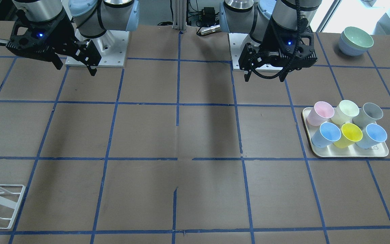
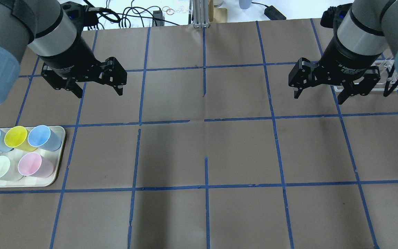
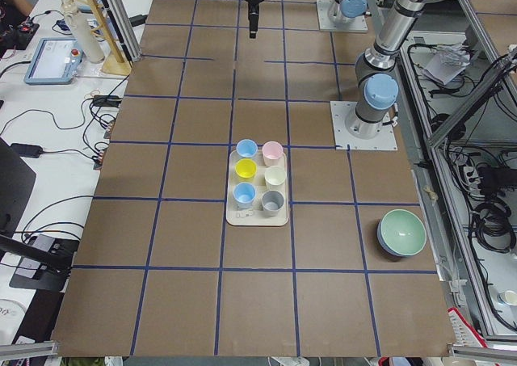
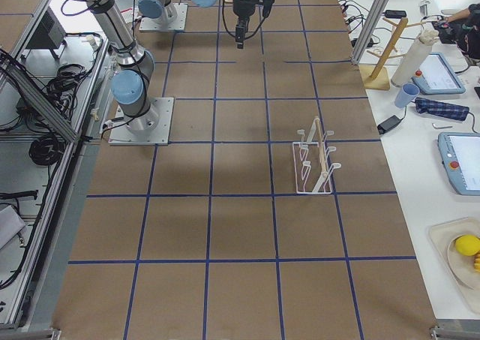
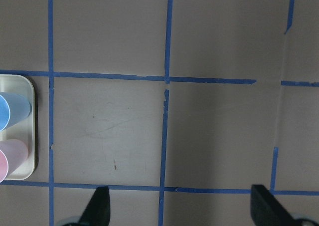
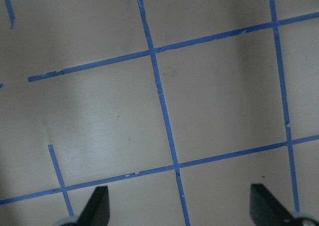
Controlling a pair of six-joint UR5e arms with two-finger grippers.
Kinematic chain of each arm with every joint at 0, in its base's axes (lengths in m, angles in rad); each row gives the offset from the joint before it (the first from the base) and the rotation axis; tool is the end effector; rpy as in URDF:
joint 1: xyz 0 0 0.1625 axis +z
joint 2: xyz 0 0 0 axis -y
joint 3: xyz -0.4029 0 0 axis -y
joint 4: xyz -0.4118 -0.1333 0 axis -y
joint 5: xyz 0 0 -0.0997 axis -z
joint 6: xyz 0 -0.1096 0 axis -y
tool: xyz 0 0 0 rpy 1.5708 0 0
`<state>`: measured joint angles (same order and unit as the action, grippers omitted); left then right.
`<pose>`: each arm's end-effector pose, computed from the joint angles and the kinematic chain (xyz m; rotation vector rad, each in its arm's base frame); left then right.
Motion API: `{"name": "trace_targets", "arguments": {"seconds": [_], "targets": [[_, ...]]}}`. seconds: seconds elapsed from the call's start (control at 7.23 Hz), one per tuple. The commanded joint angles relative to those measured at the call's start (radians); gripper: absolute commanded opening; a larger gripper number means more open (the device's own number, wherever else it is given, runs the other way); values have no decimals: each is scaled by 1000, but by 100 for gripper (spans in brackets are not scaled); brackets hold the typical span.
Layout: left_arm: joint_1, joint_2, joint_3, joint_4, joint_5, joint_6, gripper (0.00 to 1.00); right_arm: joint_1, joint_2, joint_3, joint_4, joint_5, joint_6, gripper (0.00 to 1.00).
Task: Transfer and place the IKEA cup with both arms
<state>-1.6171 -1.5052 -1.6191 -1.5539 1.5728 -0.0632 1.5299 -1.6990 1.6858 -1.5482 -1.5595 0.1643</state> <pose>-0.1556 -0.4820 0.4655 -0.0266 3.1409 -0.0538 0.1157 -0.4640 0.4570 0.3207 3.1144 0.0158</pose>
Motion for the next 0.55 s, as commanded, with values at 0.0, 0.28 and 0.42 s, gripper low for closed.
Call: {"name": "trace_targets", "arguments": {"seconds": [0.0,0.28,0.42], "targets": [[-7,3,-4,2,0,3,100,-1,-1,0,-1,-2,-3,100],[-6,7,-5,2,-2,3,100,-1,-1,-3,-1,-1,0,100],[-6,8,-5,2,-8,3,100,-1,-1,-3,-3,-1,0,100]]}}
